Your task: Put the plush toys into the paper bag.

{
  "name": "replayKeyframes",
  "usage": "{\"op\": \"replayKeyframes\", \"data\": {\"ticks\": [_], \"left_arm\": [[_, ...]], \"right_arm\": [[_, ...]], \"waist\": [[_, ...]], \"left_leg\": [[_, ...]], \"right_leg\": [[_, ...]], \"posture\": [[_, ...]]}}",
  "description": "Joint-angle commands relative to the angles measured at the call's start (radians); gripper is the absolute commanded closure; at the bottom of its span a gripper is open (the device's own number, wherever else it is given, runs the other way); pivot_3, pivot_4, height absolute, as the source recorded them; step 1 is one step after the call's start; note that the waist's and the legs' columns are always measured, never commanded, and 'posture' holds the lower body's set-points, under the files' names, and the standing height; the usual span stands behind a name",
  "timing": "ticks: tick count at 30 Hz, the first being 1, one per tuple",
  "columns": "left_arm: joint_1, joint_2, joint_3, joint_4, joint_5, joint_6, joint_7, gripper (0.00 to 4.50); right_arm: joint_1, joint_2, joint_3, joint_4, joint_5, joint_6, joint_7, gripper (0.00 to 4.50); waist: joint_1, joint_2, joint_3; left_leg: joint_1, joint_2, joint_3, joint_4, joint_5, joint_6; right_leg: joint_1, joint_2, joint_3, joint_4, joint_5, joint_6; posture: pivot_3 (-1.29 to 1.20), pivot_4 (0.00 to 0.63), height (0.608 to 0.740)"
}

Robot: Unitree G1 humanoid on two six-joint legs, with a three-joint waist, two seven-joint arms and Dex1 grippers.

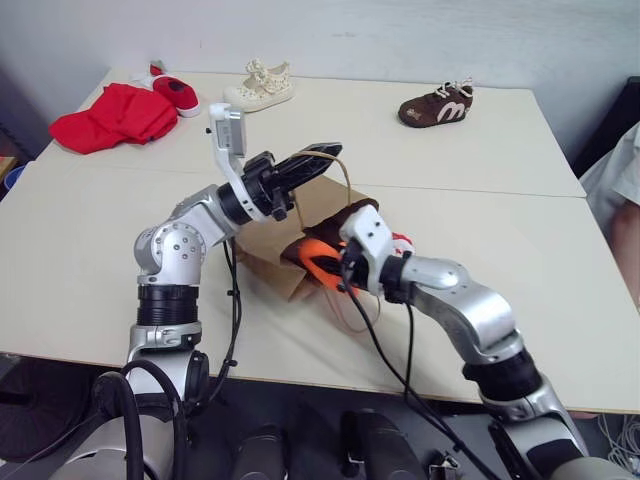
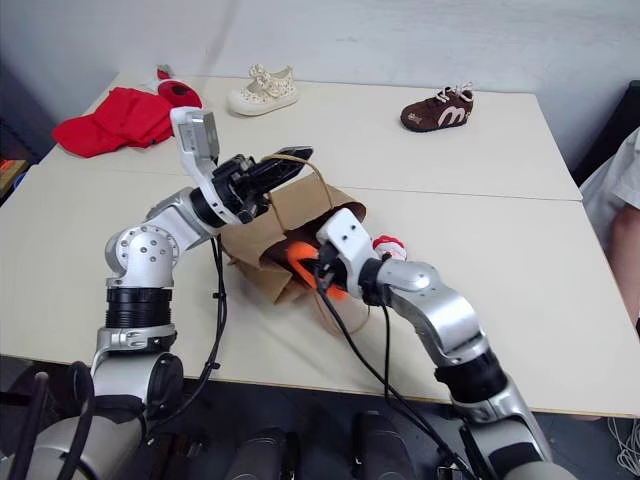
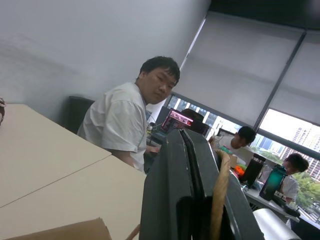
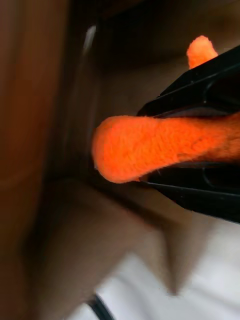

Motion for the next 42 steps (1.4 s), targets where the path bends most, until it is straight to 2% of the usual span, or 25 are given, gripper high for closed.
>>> {"op": "replayKeyframes", "data": {"ticks": [1,8,11,14,17,22,23,25,27,30,35,37,40,42], "left_arm": [[0.004,-0.005,0.008,-0.032,-0.011,-0.017,-0.005,4.5],[0.016,-0.022,0.007,-0.026,-0.006,-0.037,-0.008,4.5],[0.02,-0.028,0.007,-0.025,0.001,-0.051,-0.007,4.5],[0.031,-0.026,0.01,-0.032,0.001,-0.058,-0.005,4.5],[0.041,-0.021,0.014,-0.037,-0.001,-0.061,-0.004,4.5],[0.047,-0.013,0.022,-0.036,-0.002,-0.065,-0.003,4.5],[0.047,-0.012,0.023,-0.035,-0.002,-0.065,-0.002,4.5],[0.047,-0.012,0.024,-0.036,-0.002,-0.067,-0.001,4.5],[0.049,-0.013,0.026,-0.037,-0.001,-0.069,0.0,4.5],[0.043,-0.014,0.029,-0.034,-0.001,-0.075,0.002,4.5],[0.039,-0.012,0.034,-0.037,-0.006,-0.071,0.002,4.5],[0.037,-0.009,0.037,-0.033,-0.008,-0.068,0.0,4.5],[0.03,-0.013,0.051,-0.025,-0.021,-0.06,0.008,4.5],[0.025,-0.016,0.058,-0.017,-0.028,-0.057,0.012,4.5]], "right_arm": [[-0.06,0.018,0.012,0.064,-0.051,-0.043,0.005,4.04],[-0.119,0.134,0.055,0.307,-0.09,-0.233,0.109,4.04],[-0.1,0.169,0.018,0.409,-0.114,-0.289,0.079,4.04],[-0.07,0.153,-0.008,0.399,-0.113,-0.411,0.127,3.08],[-0.039,0.155,-0.078,0.335,-0.062,-0.464,0.143,1.93],[0.022,0.14,-0.195,0.167,0.12,-0.421,0.237,0.15],[0.041,0.13,-0.22,0.124,0.175,-0.398,0.265,0.03],[0.077,0.098,-0.25,0.06,0.251,-0.342,0.305,0.03],[0.15,0.018,-0.278,-0.016,0.307,-0.282,0.359,0.03],[0.275,-0.088,-0.378,-0.106,0.349,-0.261,0.353,0.03],[0.603,-0.212,-0.578,-0.189,0.245,-0.425,0.358,0.03],[0.712,-0.213,-0.648,-0.19,0.221,-0.485,0.336,0.03],[0.831,-0.226,-0.686,-0.17,0.163,-0.559,0.334,0.03],[0.852,-0.215,-0.687,-0.169,0.139,-0.578,0.3,0.03]], "waist": [[-0.002,0.0,0.0],[-0.021,0.0,0.0],[-0.024,0.0,0.0],[-0.024,0.0,0.0],[-0.021,0.0,0.0],[-0.021,0.0,0.0],[-0.021,0.0,0.0],[-0.021,0.0,0.0],[-0.02,0.0,0.0],[-0.01,0.0,0.0],[0.011,0.0,0.0],[0.014,0.0,0.0],[0.007,0.0,0.0],[0.002,0.0,0.0]], "left_leg": [[0.0,0.0,0.0,0.0,0.0,0.0],[0.0,0.0,-0.001,0.0,0.0,0.0],[-0.001,0.0,-0.001,-0.001,0.0,0.0],[-0.001,0.0,-0.001,-0.001,0.0,0.0],[-0.001,0.0,-0.002,-0.001,0.0,0.0],[-0.002,0.0,-0.004,0.0,0.0,0.0],[-0.002,0.0,-0.004,0.0,0.0,0.0],[-0.002,0.0,-0.005,0.0,0.0,0.0],[-0.002,0.0,-0.005,0.0,0.0,0.0],[-0.002,0.0,-0.007,0.0,-0.001,0.001],[-0.002,-0.001,-0.007,0.0,-0.001,0.001],[-0.002,-0.001,-0.007,-0.001,-0.001,0.001],[0.0,-0.002,-0.006,0.0,-0.001,0.001],[0.003,-0.001,-0.005,0.0,-0.001,0.001]], "right_leg": [[0.0,0.0,0.0,0.0,0.0,0.0],[0.0,0.0,-0.001,0.0,0.0,0.0],[0.0,0.0,-0.001,0.001,0.0,0.0],[0.0,0.0,-0.001,0.002,0.0,0.0],[0.001,-0.001,-0.002,0.002,0.0,0.0],[0.001,-0.001,-0.003,0.002,0.0,0.001],[0.001,-0.001,-0.003,0.001,0.0,0.001],[0.001,-0.001,-0.004,0.001,0.0,0.001],[0.002,-0.001,-0.005,0.001,0.0,0.001],[0.004,-0.001,-0.006,-0.002,0.0,0.001],[0.005,-0.001,-0.006,-0.004,0.001,0.001],[0.005,-0.001,-0.006,-0.005,0.001,0.001],[0.006,-0.001,-0.005,-0.003,0.001,0.001],[0.007,0.0,-0.003,-0.002,0.001,0.001]], "posture": [[0.0,0.15,0.74],[0.0,0.15,0.74],[0.0,0.15,0.74],[0.0,0.15,0.74],[0.0,0.15,0.74],[0.0,0.15,0.74],[0.0,0.15,0.74],[0.0,0.15,0.74],[0.0,0.15,0.74],[0.0,0.15,0.74],[0.0,0.15,0.74],[0.0,0.15,0.74],[0.0,0.15,0.74],[0.0,0.15,0.74]]}}
